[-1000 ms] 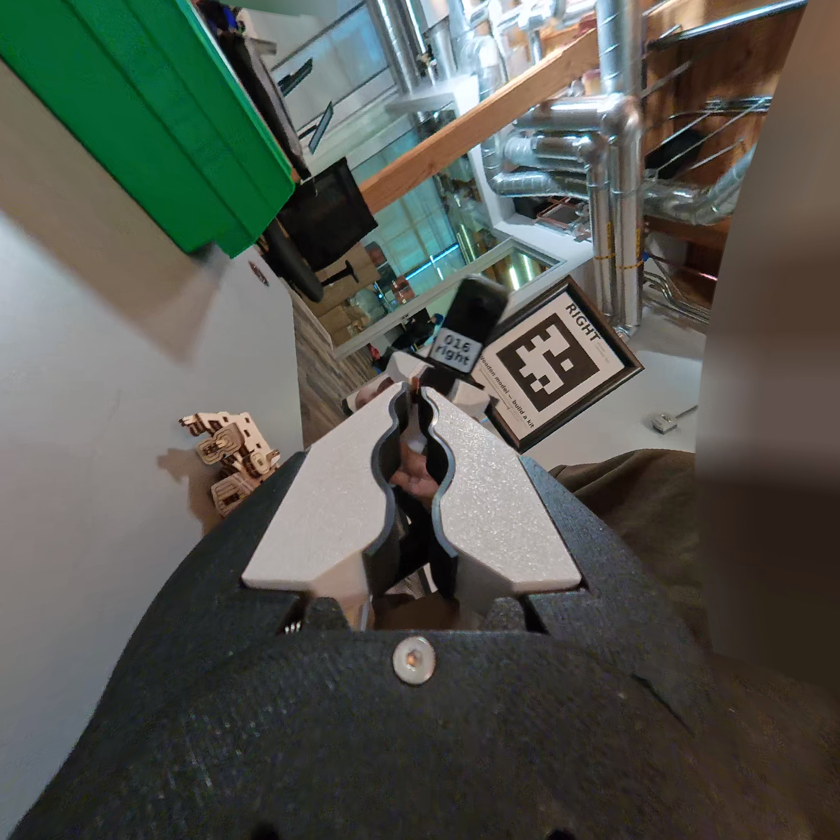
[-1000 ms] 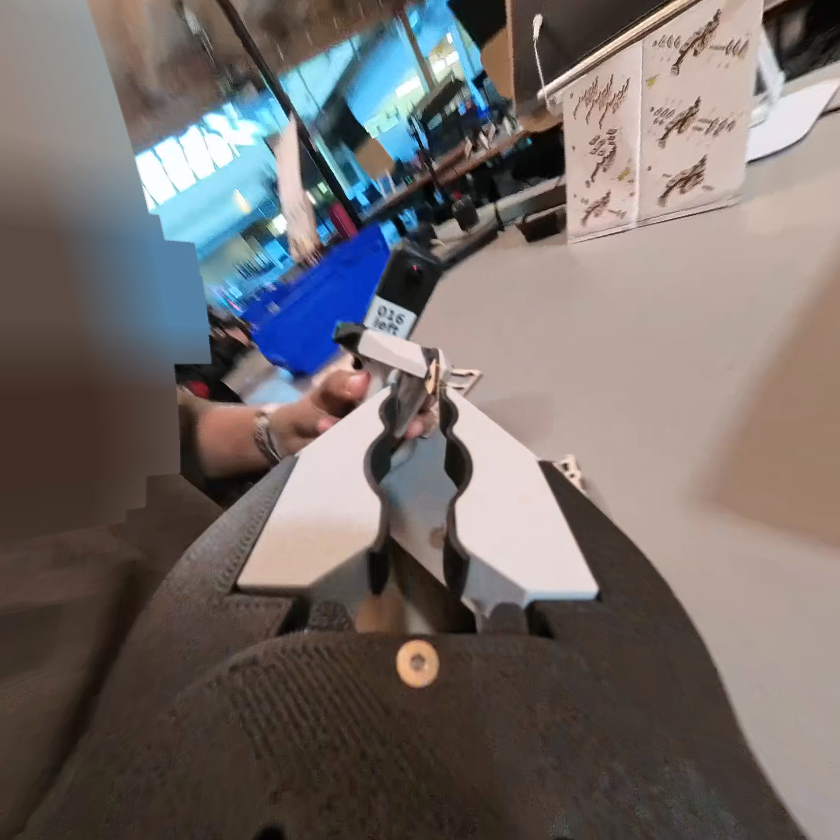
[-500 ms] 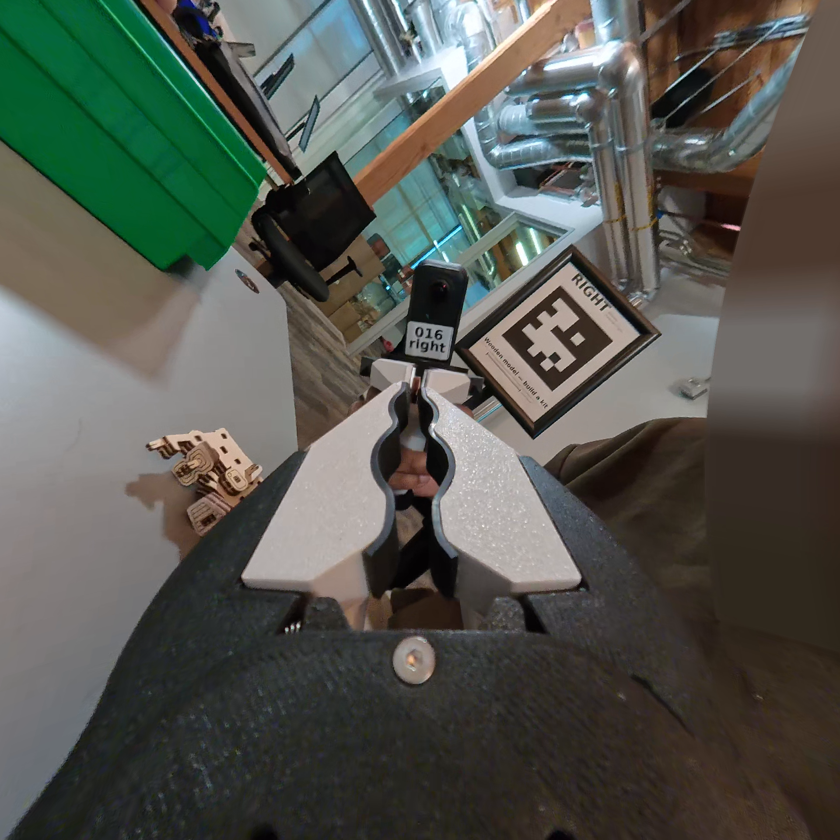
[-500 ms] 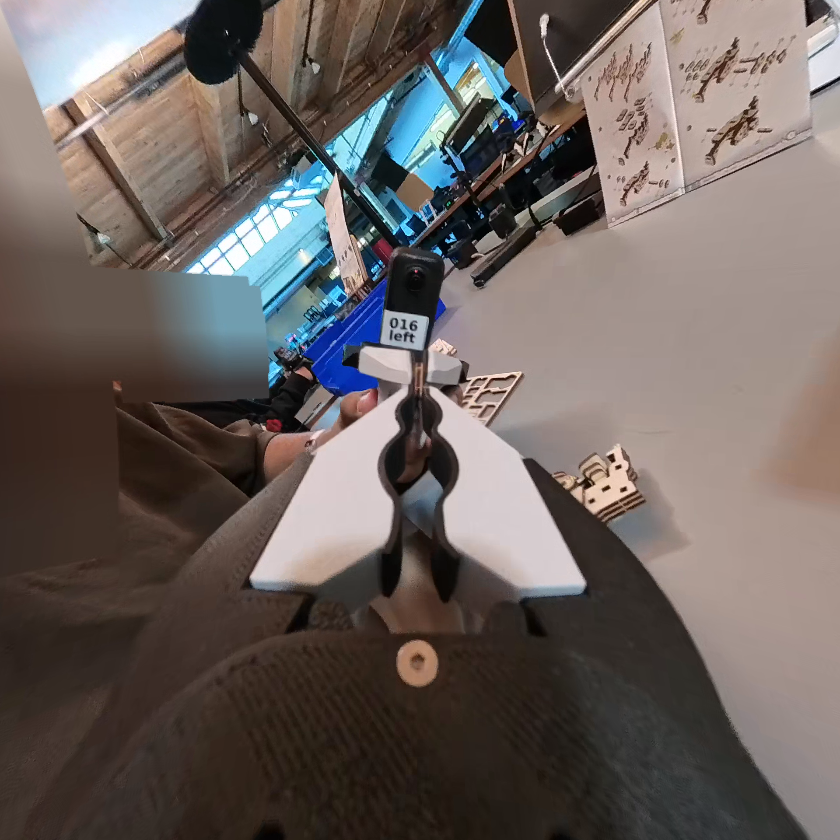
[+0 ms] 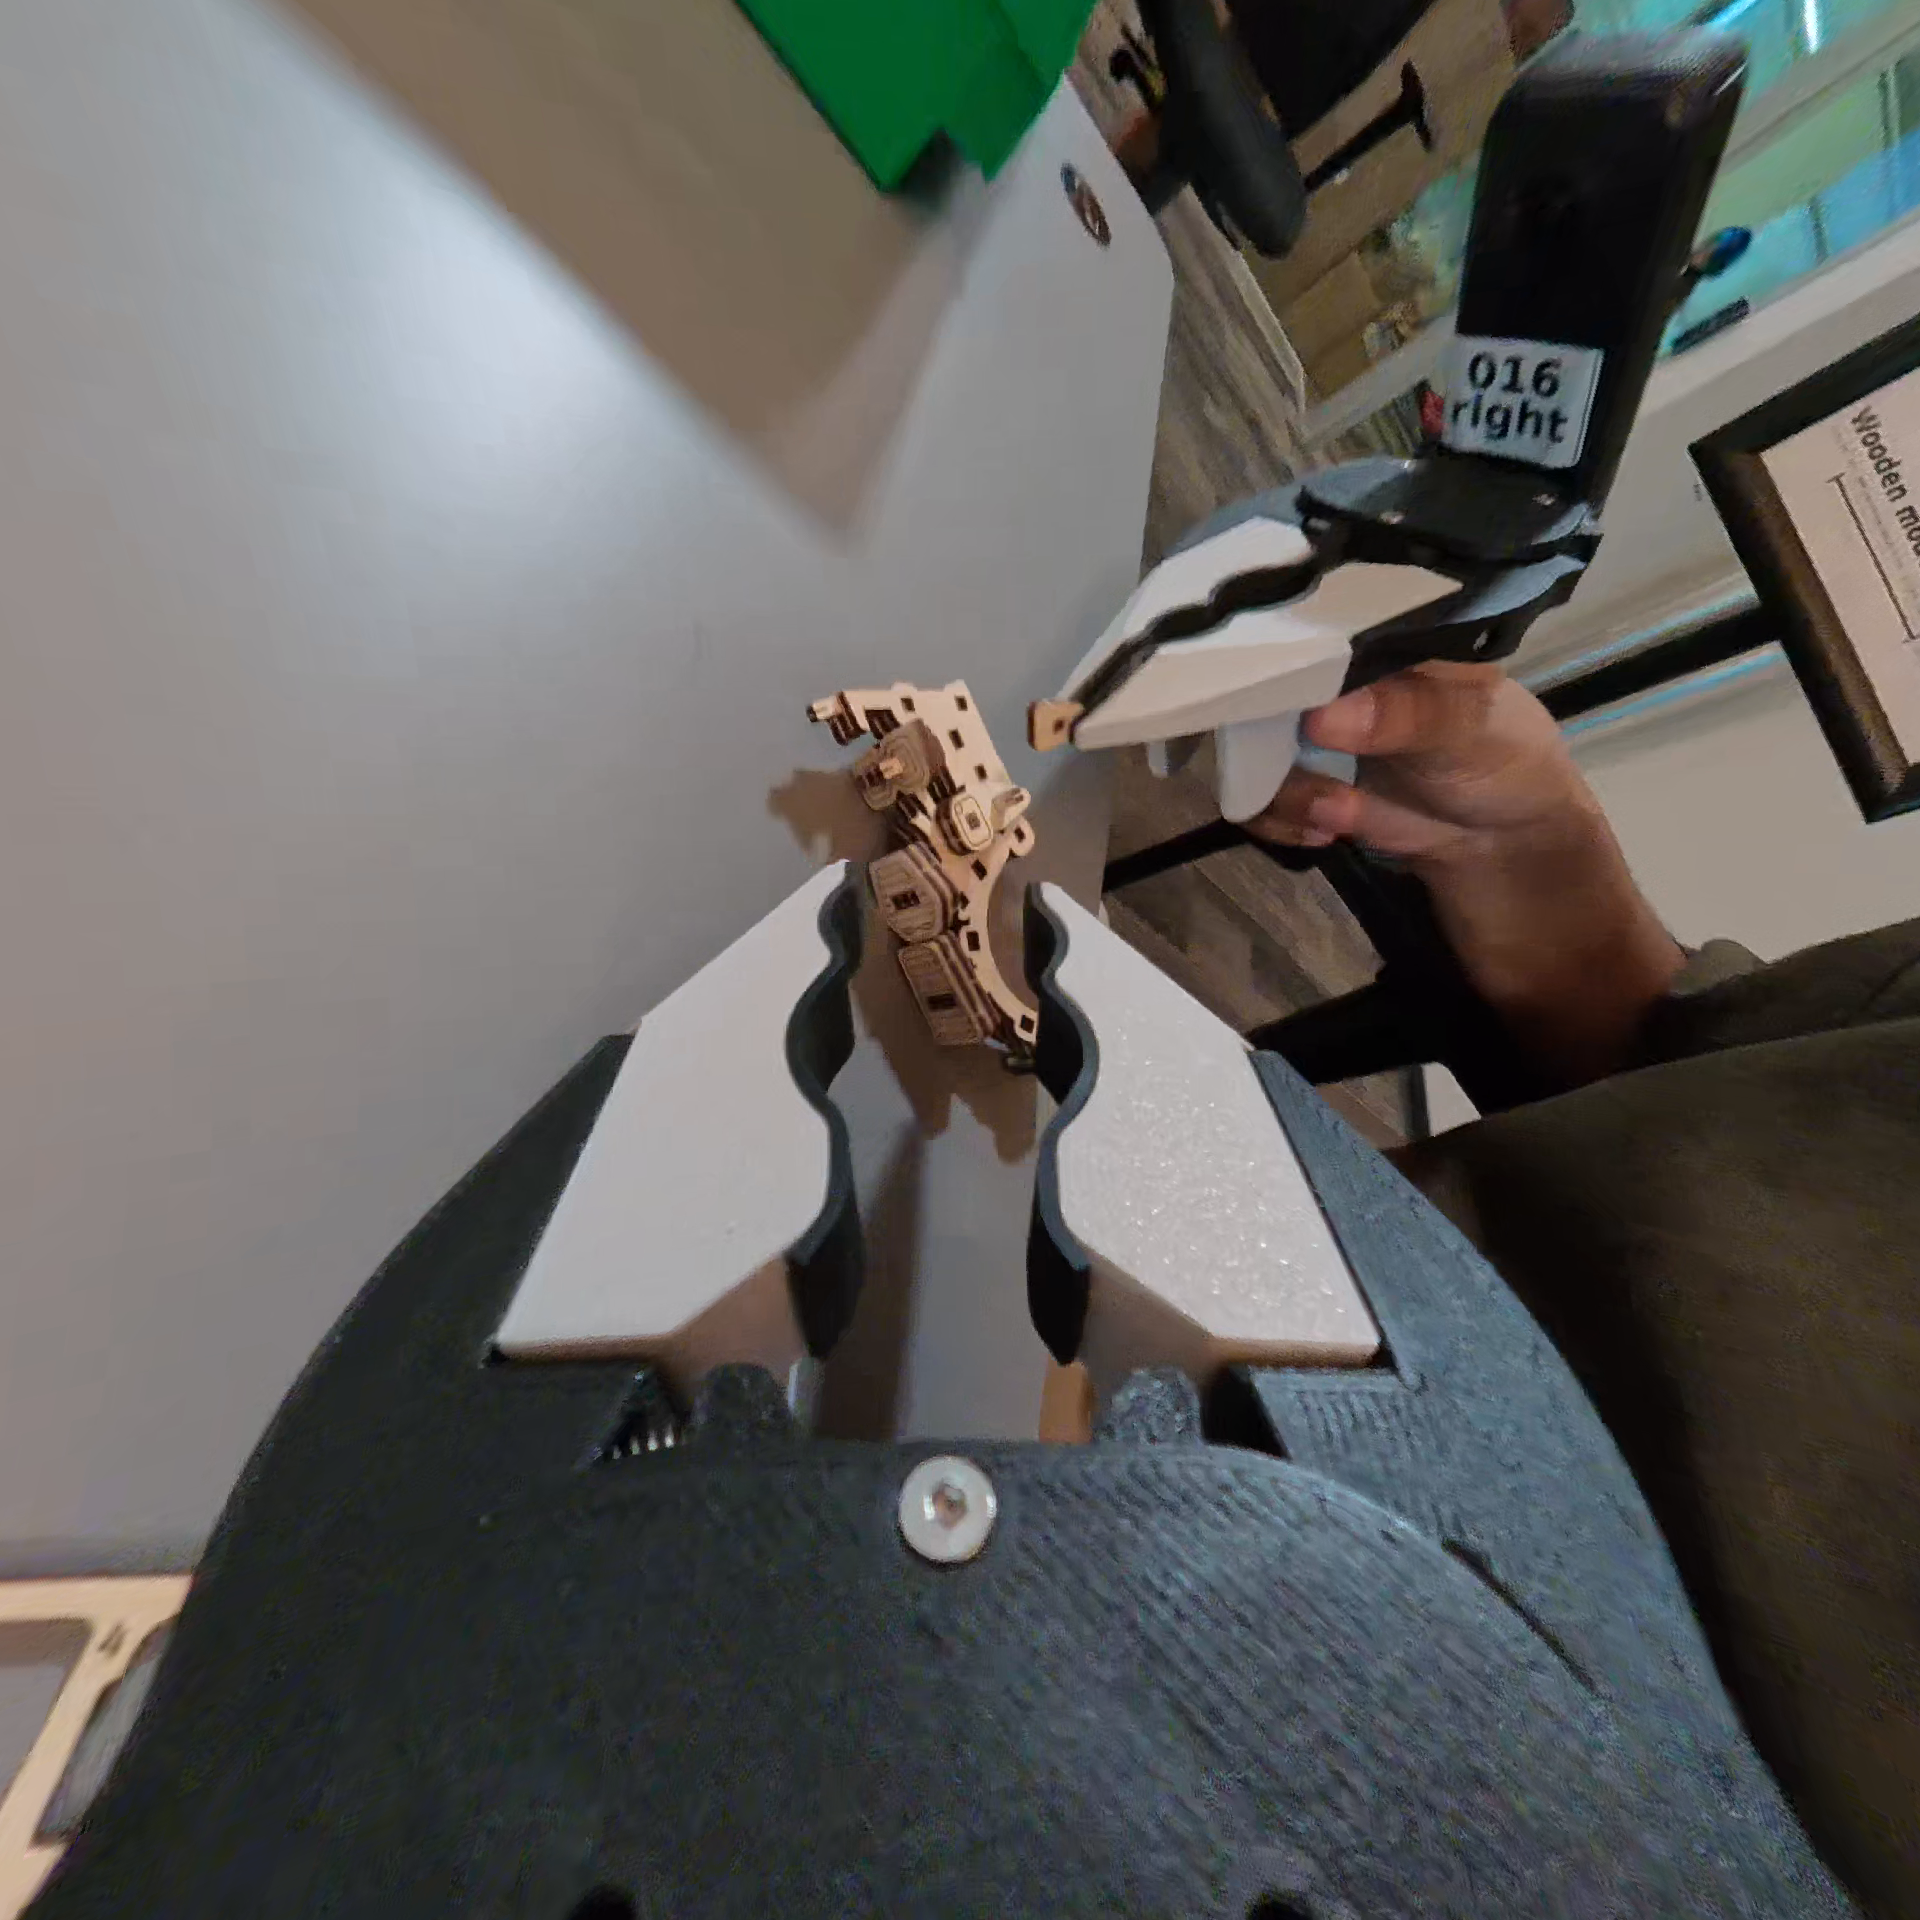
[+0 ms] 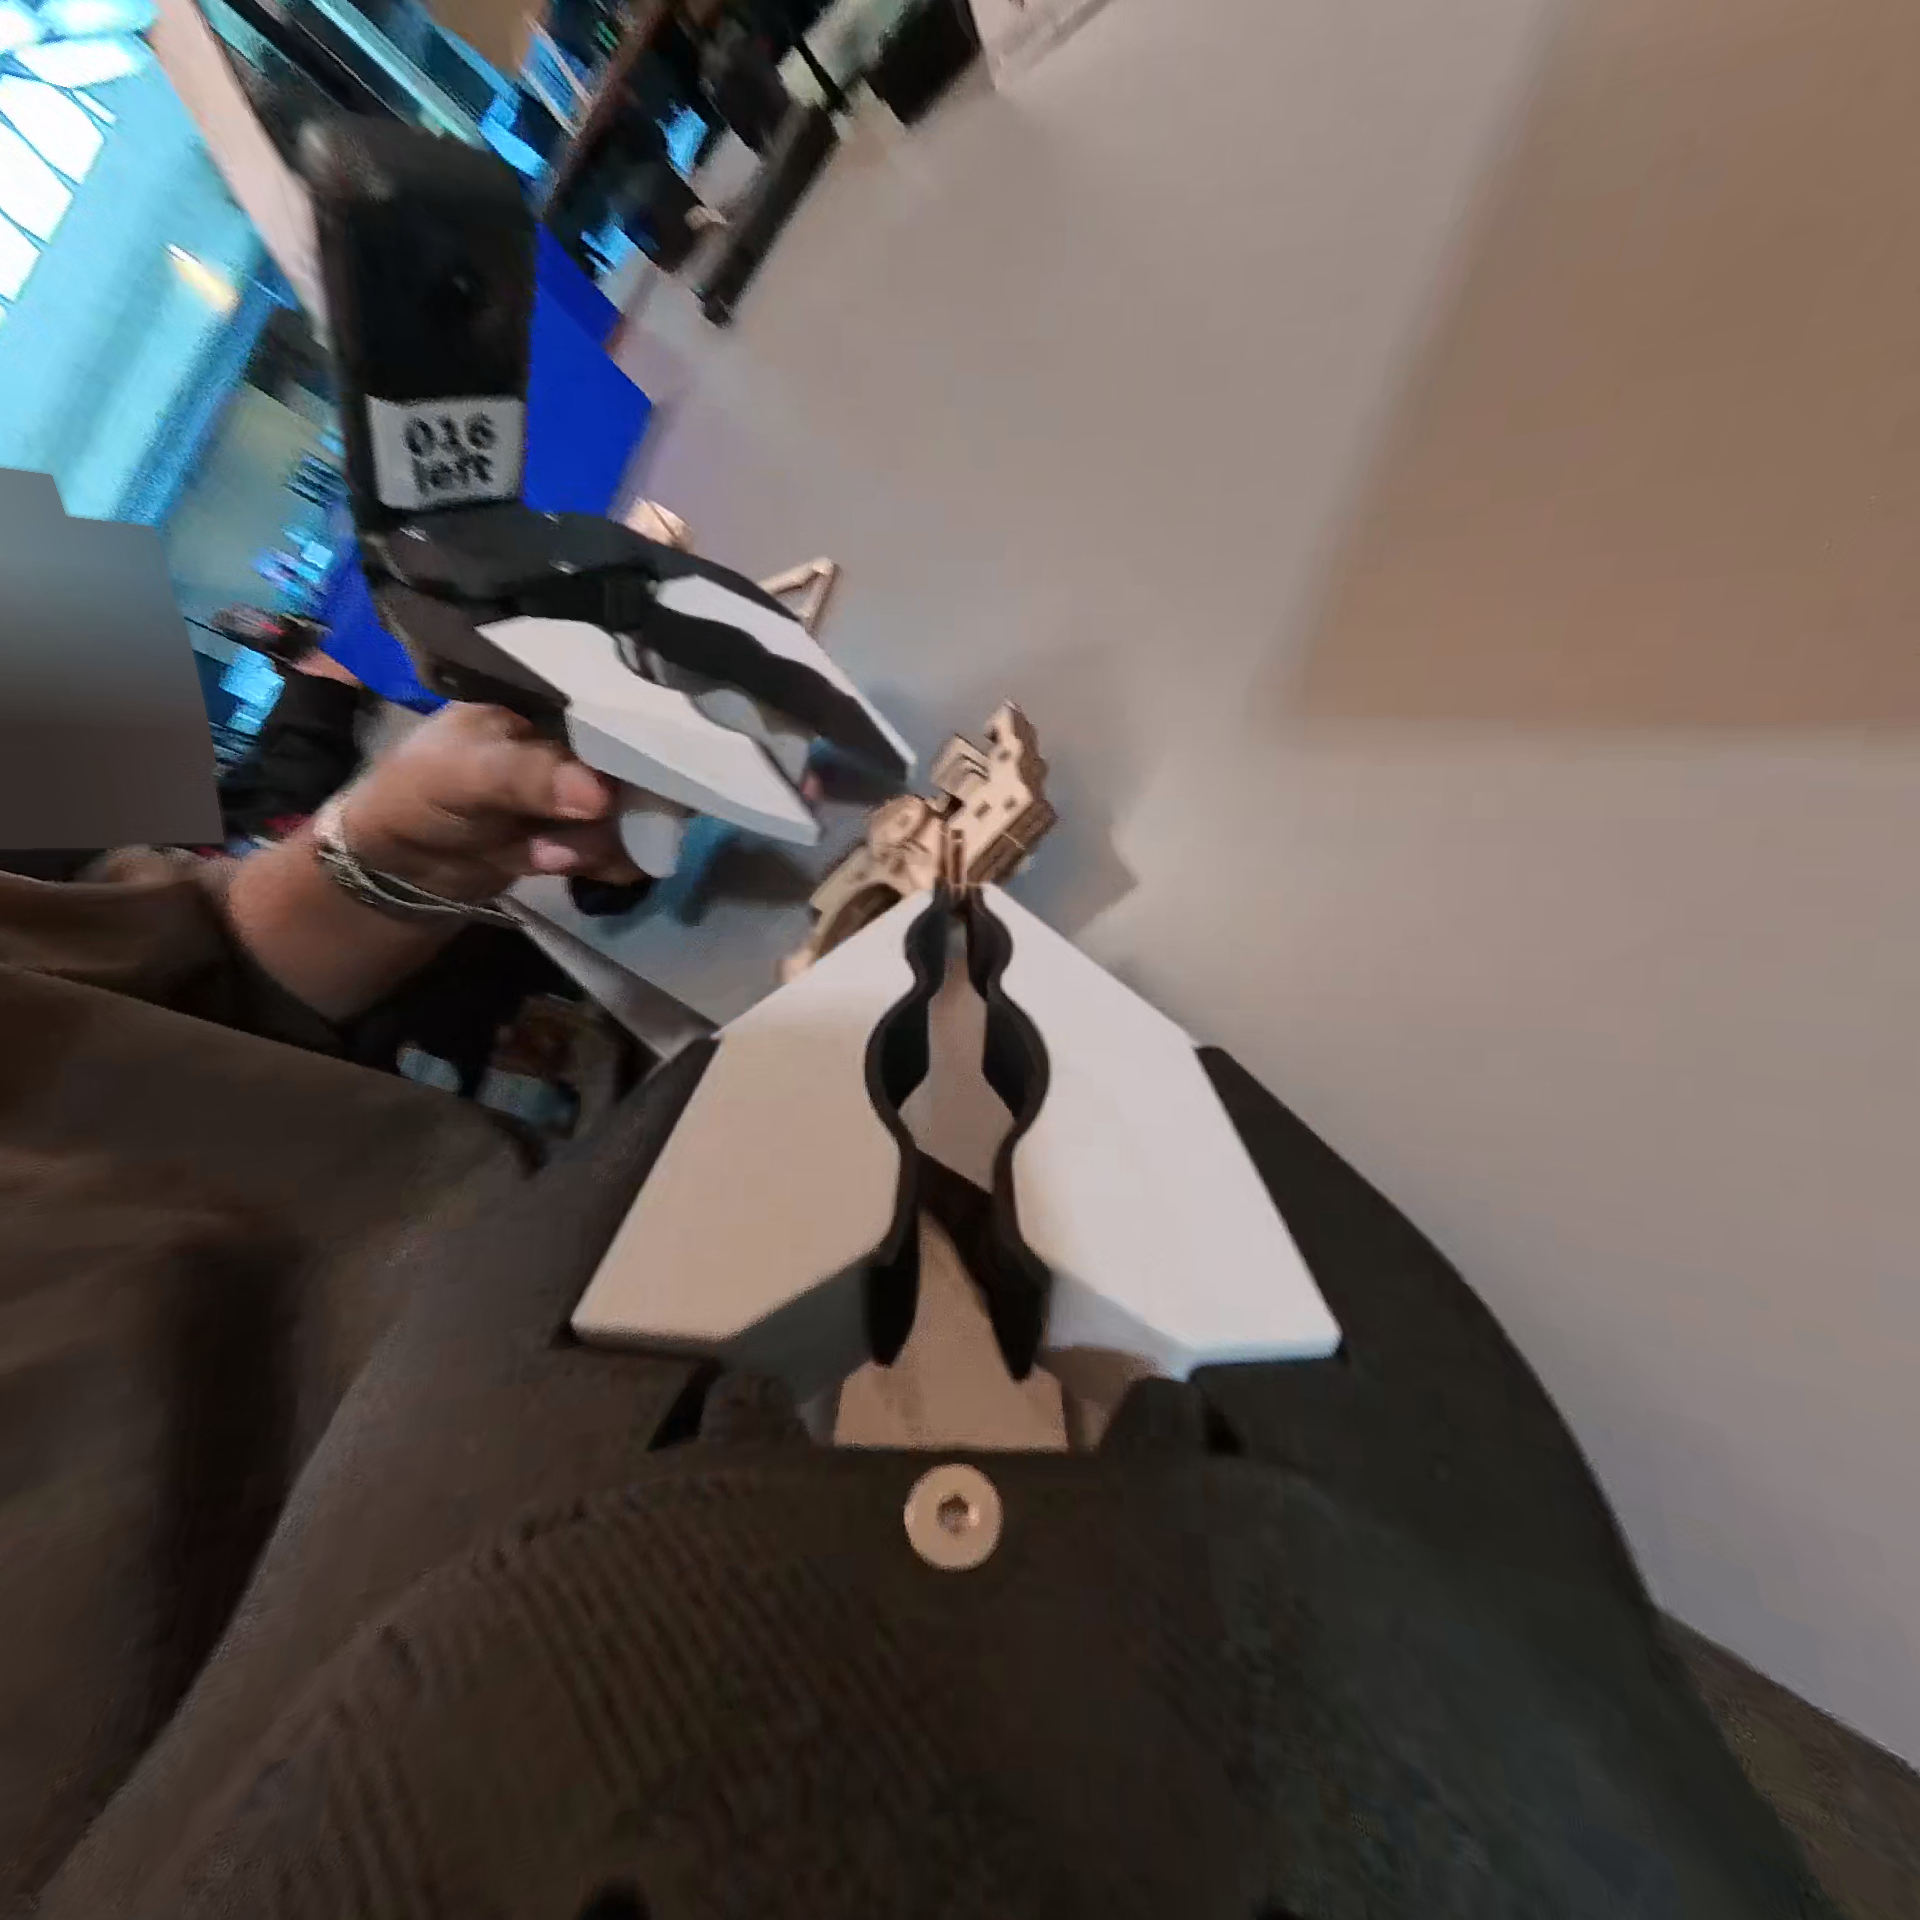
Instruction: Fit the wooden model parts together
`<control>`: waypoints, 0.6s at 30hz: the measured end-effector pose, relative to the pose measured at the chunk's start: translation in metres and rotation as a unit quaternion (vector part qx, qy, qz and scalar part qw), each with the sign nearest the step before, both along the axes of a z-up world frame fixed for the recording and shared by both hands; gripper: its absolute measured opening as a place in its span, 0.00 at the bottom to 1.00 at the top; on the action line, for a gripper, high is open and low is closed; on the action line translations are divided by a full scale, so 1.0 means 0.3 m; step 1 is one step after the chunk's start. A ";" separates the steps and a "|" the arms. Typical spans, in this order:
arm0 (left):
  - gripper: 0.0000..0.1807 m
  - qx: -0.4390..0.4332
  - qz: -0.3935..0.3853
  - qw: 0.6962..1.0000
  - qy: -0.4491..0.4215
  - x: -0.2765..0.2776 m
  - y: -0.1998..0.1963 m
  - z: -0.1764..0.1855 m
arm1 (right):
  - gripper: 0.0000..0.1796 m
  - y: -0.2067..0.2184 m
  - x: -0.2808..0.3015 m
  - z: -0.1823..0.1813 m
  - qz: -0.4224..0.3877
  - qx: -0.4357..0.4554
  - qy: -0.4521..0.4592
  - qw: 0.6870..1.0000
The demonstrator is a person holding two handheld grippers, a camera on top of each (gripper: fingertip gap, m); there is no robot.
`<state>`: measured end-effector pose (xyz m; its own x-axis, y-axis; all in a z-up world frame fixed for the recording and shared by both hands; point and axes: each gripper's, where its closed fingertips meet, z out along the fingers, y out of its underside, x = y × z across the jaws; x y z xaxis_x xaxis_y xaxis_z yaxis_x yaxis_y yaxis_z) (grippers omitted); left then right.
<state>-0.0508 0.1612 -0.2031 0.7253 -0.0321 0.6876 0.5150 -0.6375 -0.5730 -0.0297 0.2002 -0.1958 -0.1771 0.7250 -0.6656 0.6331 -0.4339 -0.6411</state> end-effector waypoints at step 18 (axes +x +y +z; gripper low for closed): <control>0.18 0.029 0.004 0.984 -0.176 0.024 0.015 0.064 | 0.01 -0.050 0.004 -0.063 0.031 0.032 -0.035 0.998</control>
